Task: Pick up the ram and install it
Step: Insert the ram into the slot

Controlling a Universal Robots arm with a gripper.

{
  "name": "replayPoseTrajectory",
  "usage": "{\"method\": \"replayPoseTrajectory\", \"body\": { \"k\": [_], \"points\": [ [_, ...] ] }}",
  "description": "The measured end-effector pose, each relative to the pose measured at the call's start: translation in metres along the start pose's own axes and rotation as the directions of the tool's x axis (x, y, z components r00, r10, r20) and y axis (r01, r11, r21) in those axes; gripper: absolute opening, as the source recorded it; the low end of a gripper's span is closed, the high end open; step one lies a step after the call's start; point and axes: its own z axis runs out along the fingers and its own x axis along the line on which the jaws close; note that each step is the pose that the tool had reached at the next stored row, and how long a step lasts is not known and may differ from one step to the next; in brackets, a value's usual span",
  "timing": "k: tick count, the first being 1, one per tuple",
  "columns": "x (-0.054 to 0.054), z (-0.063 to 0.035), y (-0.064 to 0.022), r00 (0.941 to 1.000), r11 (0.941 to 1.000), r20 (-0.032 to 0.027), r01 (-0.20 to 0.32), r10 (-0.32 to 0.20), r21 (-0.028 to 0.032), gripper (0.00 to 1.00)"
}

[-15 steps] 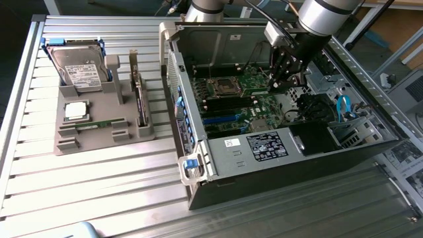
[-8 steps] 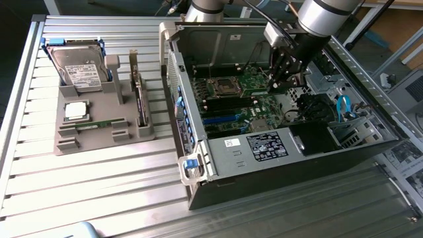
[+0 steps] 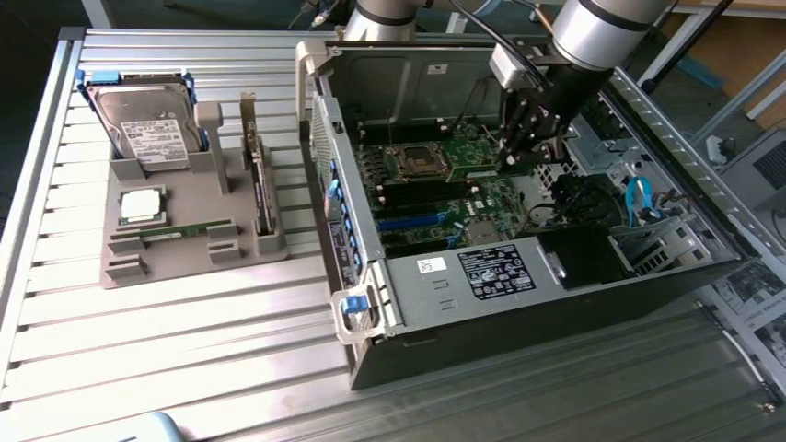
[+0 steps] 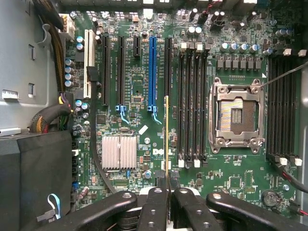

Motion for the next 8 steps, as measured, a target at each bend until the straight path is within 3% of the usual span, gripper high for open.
{"method": "replayPoseTrajectory", "body": {
  "k": [8],
  "points": [
    [0.0001,0.0017,0.0000,1.0000,1.0000,0.0000,0.000,0.000,0.0000,0.12]
  ]
}}
